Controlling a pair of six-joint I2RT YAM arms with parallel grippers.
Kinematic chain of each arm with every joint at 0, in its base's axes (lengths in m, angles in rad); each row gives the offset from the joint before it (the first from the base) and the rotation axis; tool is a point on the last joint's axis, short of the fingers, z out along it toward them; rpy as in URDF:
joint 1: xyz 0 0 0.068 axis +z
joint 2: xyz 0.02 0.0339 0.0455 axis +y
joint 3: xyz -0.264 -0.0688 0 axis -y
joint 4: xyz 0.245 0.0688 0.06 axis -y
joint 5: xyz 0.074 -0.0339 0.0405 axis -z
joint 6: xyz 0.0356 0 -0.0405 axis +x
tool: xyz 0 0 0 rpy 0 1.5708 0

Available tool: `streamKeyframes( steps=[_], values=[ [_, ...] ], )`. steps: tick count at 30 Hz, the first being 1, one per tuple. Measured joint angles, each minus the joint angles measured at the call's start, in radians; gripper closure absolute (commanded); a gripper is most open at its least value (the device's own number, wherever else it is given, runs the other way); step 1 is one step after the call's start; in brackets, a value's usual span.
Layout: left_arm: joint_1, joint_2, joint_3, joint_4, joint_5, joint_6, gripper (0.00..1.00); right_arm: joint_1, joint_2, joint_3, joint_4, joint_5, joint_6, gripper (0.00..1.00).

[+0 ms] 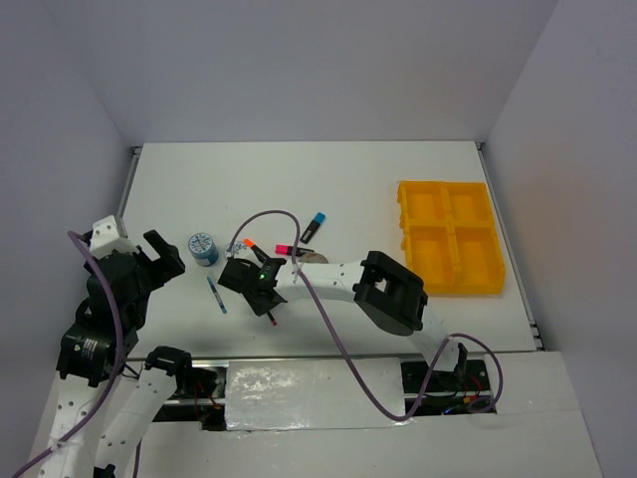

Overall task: Sort the stationery into containers
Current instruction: Pick up the pen from the center of the board.

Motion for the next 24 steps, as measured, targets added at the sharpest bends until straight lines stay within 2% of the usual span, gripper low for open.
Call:
streamKeyframes(
  steps=[8, 15, 24],
  values=[
    [-0.011, -0.013, 0.0, -0.005, -0.007, -0.005, 0.01, -0.008, -0.037, -0.074, 0.075, -0.01, 0.009, 0.88],
    [-0.015, -0.014, 0.0, -0.009, -0.006, -0.019, 0.01, -0.017, -0.092, -0.165, 0.157, -0.031, 0.02, 0.91],
    [-0.015, -0.019, 0.003, -0.002, 0.113, -0.023, 0.03, -0.017, -0.318, -0.331, 0.103, 0.001, 0.016, 0.91]
  ],
)
